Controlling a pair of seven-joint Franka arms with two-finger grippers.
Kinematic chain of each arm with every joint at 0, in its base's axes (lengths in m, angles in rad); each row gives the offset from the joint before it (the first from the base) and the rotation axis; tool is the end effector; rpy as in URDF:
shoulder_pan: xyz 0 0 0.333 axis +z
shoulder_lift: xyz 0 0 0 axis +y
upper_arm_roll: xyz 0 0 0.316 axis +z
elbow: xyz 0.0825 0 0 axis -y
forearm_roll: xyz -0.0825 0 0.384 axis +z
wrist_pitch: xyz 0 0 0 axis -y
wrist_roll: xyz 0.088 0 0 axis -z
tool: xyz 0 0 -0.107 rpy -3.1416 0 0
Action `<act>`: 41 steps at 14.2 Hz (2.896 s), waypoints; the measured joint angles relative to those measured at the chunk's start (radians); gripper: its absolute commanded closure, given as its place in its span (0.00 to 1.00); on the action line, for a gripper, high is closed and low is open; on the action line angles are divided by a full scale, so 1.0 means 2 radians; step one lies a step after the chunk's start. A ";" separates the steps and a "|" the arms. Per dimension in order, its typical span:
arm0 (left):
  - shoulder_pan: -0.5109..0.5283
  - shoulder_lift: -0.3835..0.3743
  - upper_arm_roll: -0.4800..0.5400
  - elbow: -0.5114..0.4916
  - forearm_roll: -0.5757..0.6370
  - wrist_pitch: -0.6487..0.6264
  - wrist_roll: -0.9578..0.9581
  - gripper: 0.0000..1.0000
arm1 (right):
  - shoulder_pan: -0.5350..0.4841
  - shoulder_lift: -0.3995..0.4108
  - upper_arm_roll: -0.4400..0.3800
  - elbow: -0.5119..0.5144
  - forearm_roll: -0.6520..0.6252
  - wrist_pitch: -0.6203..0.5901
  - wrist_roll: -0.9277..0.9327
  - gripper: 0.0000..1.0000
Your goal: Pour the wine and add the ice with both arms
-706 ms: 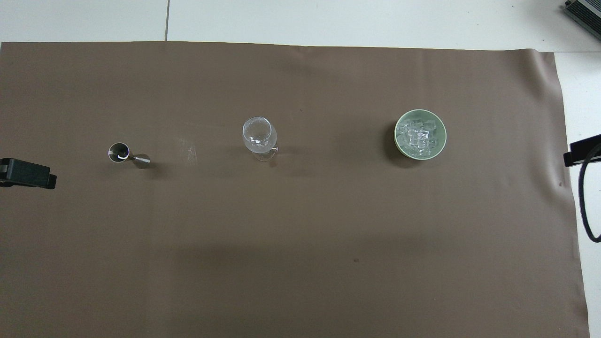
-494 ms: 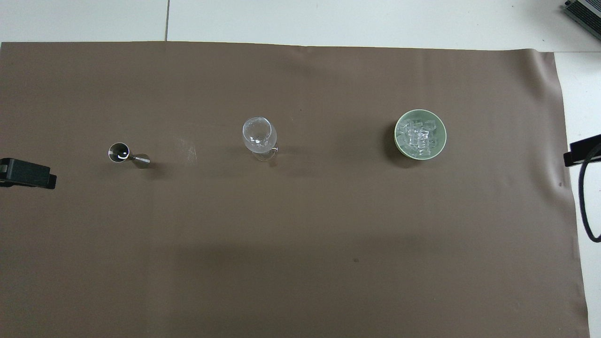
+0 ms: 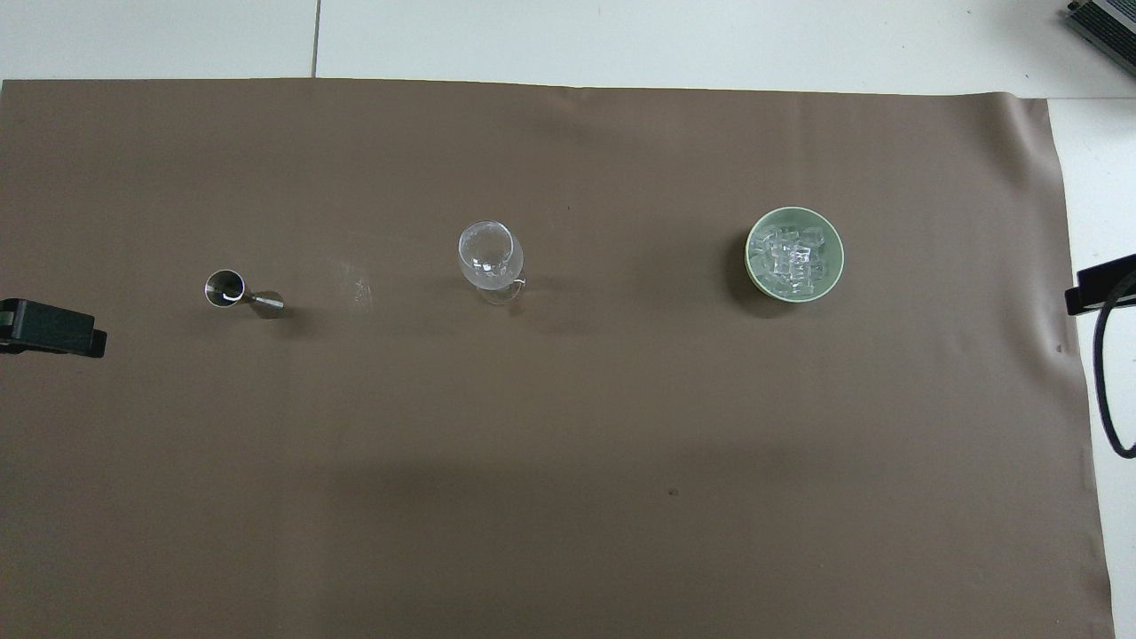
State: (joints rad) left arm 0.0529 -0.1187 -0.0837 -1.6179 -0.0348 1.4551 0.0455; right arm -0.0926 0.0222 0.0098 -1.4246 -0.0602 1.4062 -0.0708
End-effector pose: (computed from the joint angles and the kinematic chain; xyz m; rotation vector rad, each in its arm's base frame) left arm 0.5045 -0.0225 0.6553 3.1133 -0.1226 -0.0691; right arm 0.5414 -0.0523 0.6662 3.0846 -0.0319 -0.0695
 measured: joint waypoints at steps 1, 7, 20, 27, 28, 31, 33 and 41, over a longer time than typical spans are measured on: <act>0.003 0.000 0.000 0.000 0.000 0.000 -0.003 0.00 | 0.000 0.000 0.000 0.000 0.000 0.000 0.000 0.00; 0.016 0.000 0.004 -0.020 -0.014 0.001 -0.065 0.00 | 0.000 0.000 0.000 0.000 0.000 0.000 0.000 0.00; 0.089 0.020 0.006 -0.077 -0.118 0.063 -0.260 0.00 | 0.000 0.000 0.000 0.000 0.000 0.000 0.000 0.00; 0.160 0.073 0.007 -0.078 -0.233 0.108 -0.420 0.00 | 0.000 0.000 0.000 0.000 0.000 0.000 0.000 0.00; 0.162 0.075 0.007 -0.079 -0.245 0.114 -0.448 0.00 | 0.000 0.000 0.000 0.000 0.000 0.000 0.000 0.00; 0.185 0.084 0.007 -0.099 -0.300 0.137 -0.500 0.00 | 0.000 0.000 0.000 0.000 0.000 0.000 0.000 0.00; 0.208 0.095 0.008 -0.121 -0.338 0.149 -0.503 0.00 | 0.000 0.000 0.000 0.000 0.000 0.000 0.000 0.00; 0.242 0.117 0.007 -0.236 -0.457 0.225 -0.509 0.00 | 0.000 0.000 0.000 0.000 0.000 0.000 0.000 0.00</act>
State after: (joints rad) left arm 0.5362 0.1161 -0.0706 -2.0899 -0.9484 1.9041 -0.9734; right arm -0.0926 0.0222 0.0098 -1.4246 -0.0602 1.4062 -0.0708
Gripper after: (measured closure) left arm 0.000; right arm 0.000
